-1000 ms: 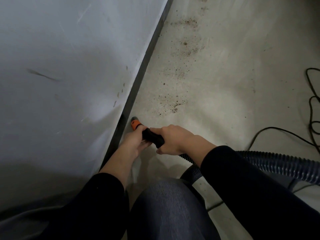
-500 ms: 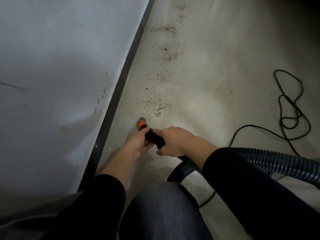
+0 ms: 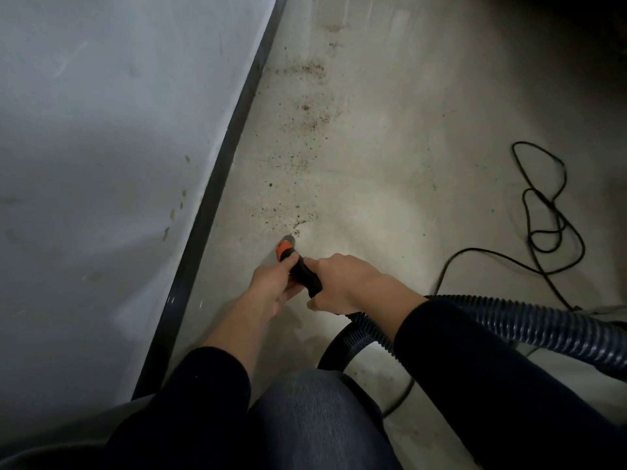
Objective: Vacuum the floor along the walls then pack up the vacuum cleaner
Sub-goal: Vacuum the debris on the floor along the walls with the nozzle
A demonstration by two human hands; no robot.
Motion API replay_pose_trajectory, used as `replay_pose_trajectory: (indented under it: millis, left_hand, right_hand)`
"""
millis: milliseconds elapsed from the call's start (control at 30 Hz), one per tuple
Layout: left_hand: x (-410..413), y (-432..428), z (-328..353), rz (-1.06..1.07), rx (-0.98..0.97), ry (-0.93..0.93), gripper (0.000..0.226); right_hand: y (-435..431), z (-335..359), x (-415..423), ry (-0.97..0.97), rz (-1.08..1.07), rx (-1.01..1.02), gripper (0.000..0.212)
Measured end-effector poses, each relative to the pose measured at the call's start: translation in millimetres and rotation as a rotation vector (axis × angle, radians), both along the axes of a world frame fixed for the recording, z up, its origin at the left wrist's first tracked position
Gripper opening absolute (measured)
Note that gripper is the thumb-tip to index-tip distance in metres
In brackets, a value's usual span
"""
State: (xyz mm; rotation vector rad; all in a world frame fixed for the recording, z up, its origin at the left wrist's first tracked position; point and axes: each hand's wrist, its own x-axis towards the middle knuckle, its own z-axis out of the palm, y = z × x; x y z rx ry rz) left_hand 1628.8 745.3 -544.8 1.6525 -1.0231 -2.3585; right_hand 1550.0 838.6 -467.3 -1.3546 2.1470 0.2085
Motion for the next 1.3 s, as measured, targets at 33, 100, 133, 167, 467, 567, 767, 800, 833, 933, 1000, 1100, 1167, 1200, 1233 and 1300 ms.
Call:
replay_pose_trajectory:
  millis: [33,100,133,167,467,567,767,800,833,933,1000,1100,1167,1200,1233,1300]
  left_hand:
    - [-2,1,0,-0.009,-0.003,-0.003,0.042]
    - [-7,2,-1,-0.020,-0.003,0.000,0.041]
    - [-9,2,-1,-0.022,-0.001,0.003,0.041]
    - [-12,3,-1,-0.022,-0.001,0.006,0.041]
    - [-30,10,-1,-0.002,0.030,0.042,0.038]
    - [-34,9,0,-0.001,0.039,0.043,0.035]
    - [-40,6,-1,0.027,0.055,0.062,0.033]
    - [-42,5,-1,0.032,0.055,0.064,0.033]
    - [-44,5,-1,0.038,0.057,0.067,0.033]
    - [-48,3,-1,0.051,0.068,0.081,0.031]
    - [-50,2,-1,0.063,0.069,0.084,0.028]
    - [-55,2,-2,0.087,0.069,0.082,0.022]
    - [-58,1,-4,0.085,0.056,0.063,0.019]
    - [-60,1,-5,0.087,0.051,0.057,0.018]
    - [-61,2,-5,0.091,0.047,0.057,0.018]
    - [-63,2,-4,0.101,0.041,0.059,0.018]
  right_hand:
    - [0,0,-1,0.001,-0.007,0.009,0.036]
    - [1,1,-5,-0.002,-0.028,0.021,0.035]
    - [2,2,-6,-0.002,-0.038,0.027,0.035]
    - [2,2,-7,0.001,-0.044,0.033,0.035]
    - [3,6,-18,0.012,-0.078,0.065,0.029]
    - [2,7,-22,0.005,-0.097,0.059,0.030]
    - [-2,5,-29,-0.006,-0.121,0.044,0.031]
    - [-2,5,-30,-0.009,-0.125,0.038,0.031]
    - [-3,5,-32,-0.010,-0.127,0.035,0.031]
    - [-6,3,-35,-0.012,-0.129,0.032,0.031]
    - [-8,1,-38,-0.007,-0.133,0.032,0.032]
    - [-11,-2,-42,-0.005,-0.143,0.031,0.032]
    - [-12,-4,-45,-0.009,-0.154,0.027,0.031]
    - [-12,-5,-46,-0.011,-0.160,0.025,0.031]
    - [-12,-6,-47,-0.014,-0.165,0.022,0.030]
    - [-12,-7,-49,-0.020,-0.174,0.015,0.031]
